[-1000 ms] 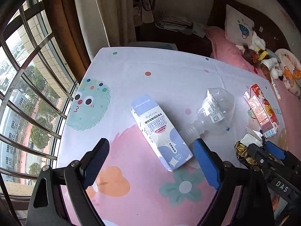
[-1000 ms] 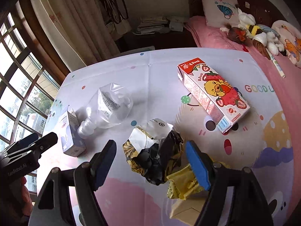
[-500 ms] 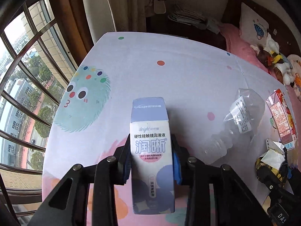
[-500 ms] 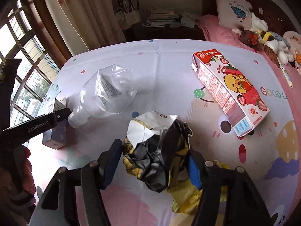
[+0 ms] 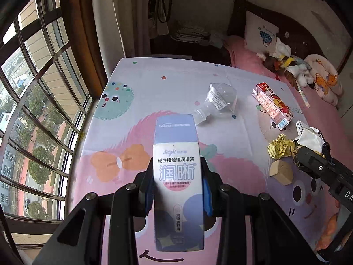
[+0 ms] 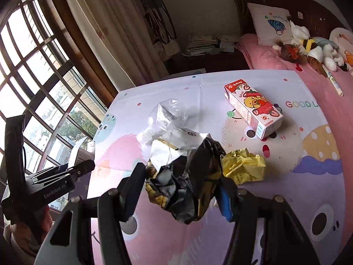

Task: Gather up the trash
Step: 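Carry both items down to the trash bin and open both grippers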

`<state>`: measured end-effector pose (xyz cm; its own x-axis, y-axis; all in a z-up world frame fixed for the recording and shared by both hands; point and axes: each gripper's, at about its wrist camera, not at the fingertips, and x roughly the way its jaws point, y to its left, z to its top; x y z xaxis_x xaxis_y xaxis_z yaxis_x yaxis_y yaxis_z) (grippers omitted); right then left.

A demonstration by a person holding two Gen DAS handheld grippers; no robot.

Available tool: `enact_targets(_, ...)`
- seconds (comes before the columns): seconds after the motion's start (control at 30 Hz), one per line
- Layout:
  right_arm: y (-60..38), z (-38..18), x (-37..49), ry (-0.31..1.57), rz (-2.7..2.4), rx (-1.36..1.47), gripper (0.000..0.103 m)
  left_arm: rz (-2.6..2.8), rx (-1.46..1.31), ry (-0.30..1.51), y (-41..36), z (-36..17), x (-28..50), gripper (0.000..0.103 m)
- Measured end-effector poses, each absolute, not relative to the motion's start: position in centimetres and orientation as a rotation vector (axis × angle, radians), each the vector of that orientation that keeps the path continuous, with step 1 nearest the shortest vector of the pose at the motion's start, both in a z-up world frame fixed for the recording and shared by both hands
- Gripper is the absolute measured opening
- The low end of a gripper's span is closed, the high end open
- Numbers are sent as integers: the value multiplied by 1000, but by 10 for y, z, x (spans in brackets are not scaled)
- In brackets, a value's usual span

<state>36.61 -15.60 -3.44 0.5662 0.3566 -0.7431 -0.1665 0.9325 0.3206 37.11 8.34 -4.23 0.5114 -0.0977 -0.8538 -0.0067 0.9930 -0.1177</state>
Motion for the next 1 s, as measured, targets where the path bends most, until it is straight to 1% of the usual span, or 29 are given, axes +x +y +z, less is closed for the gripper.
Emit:
enact_targets(0.13, -162, -11, 317, 890, 340, 238, 59, -111, -90, 1008, 74, -13, 313, 33)
enact_targets(0.27, -165, 2, 261, 867, 382, 249, 59, -173, -84, 987, 65, 4, 255, 33)
enact_targets(0.5, -163, -4, 162, 859, 449, 223, 59, -289, -94, 984, 57, 6, 152, 33)
enact_targets(0.73, -162, -36, 78, 864, 463, 197, 59, -357, -51, 946, 42, -28, 68, 34)
enact_targets(0.87, -166, -68, 41, 860, 429, 189, 59, -388, -32, 950, 31, -63, 31, 34)
enact_targets(1.0, -170, -110, 15, 898, 372, 186, 59, -403, 25, 961, 17, -104, 7, 34)
